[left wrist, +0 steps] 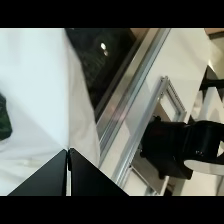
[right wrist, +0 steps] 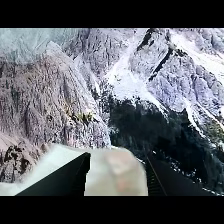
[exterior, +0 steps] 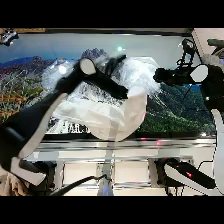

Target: Fold the clothes and pants, and hang the long-sleeved shirts on hangers.

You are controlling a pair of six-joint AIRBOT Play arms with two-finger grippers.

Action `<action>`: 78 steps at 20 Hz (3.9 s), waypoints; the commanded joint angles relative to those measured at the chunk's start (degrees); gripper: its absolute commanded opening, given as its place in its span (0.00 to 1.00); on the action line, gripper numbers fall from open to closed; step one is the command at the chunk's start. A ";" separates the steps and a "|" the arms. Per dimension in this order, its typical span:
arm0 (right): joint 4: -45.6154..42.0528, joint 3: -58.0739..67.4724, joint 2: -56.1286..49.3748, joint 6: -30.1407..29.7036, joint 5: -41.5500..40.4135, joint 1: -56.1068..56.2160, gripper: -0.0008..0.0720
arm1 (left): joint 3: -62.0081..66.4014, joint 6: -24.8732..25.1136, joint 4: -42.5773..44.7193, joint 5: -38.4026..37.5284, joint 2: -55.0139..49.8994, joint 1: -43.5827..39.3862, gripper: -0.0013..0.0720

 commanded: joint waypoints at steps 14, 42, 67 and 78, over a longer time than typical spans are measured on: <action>27.80 -9.11 -7.85 -24.59 0.28 -0.02 0.75 | -0.07 -0.94 15.23 -7.91 12.31 -0.52 0.02; 38.03 3.45 1.68 -36.89 -6.58 5.99 0.05 | -0.04 -4.37 15.28 0.39 29.68 4.57 0.02; 8.44 5.33 -1.53 -22.97 3.15 9.73 0.05 | -10.62 -1.07 9.20 5.66 24.44 1.29 0.03; 7.91 6.19 -2.45 -20.02 -2.19 9.73 0.05 | -36.63 -37.88 6.54 34.97 19.10 -14.08 0.64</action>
